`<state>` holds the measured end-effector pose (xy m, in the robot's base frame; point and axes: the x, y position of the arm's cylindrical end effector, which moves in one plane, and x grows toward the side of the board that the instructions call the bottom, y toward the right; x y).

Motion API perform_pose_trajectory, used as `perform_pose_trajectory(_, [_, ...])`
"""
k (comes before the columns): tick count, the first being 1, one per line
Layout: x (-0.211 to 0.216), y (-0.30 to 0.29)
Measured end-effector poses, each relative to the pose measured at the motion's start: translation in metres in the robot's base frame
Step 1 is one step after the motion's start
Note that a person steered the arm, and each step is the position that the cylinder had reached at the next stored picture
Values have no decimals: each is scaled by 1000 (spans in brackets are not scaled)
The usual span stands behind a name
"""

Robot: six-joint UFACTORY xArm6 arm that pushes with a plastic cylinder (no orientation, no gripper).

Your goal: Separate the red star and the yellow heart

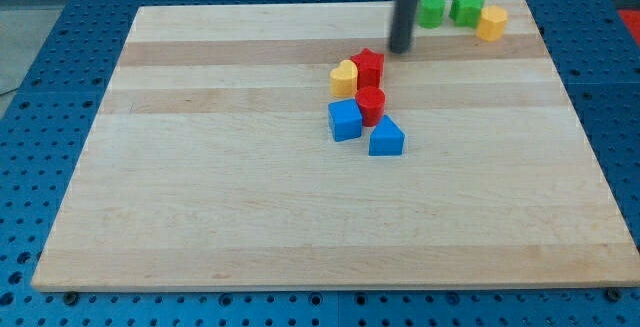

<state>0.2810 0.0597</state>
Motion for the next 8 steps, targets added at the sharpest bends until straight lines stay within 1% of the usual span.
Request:
perform_pose_trajectory(1, [-4, -72])
perform_pose_trajectory(2, [45, -115])
perform_pose_trajectory(3, [87, -103])
perform_pose_trajectory(4, [91, -44])
perform_pose_trajectory(5, [74, 14])
perform_pose_trajectory(6, [43, 56])
perform_pose_trajectory(7, [41, 63])
perform_pose_trajectory(8, [49, 62])
